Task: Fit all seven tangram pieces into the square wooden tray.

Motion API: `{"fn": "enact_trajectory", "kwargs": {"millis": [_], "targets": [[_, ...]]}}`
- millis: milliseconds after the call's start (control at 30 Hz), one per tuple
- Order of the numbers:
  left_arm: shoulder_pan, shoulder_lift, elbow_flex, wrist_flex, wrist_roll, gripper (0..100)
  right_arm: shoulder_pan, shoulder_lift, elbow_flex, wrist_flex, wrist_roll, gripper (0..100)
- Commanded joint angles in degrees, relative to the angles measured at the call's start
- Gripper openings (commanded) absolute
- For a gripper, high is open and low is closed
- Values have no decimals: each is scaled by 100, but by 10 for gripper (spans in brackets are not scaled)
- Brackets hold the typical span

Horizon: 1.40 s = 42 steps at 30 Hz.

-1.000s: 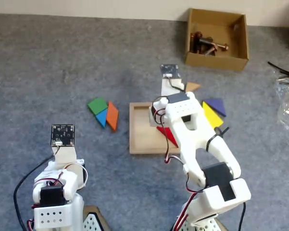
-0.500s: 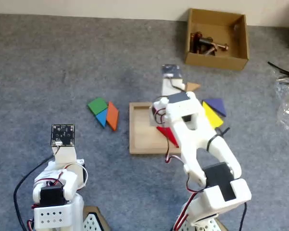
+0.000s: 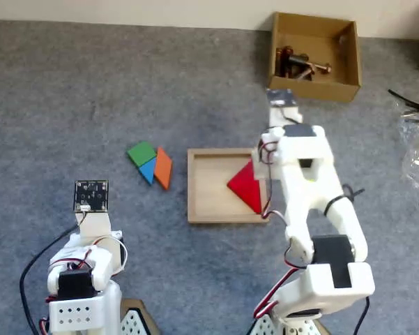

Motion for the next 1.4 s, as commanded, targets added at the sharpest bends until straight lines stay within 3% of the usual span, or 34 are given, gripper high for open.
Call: {"fn": "enact_trajectory", "kwargs": {"millis": [0,233,567,800,1367], "targets": [[-48,40,119,44,9,5,400,-409,-391,48,62,283],[-48,40,119,44,9,5,910,-365,-611,-31,70,283],[-48,40,119,44,9,5,980,-145,-505,-892,18,283],[-48,40,119,44,9,5,989,708,-532,-857,-1169,285],[-48,40,119,44,9,5,1226,910,-532,-1156,-1169,285]]}}
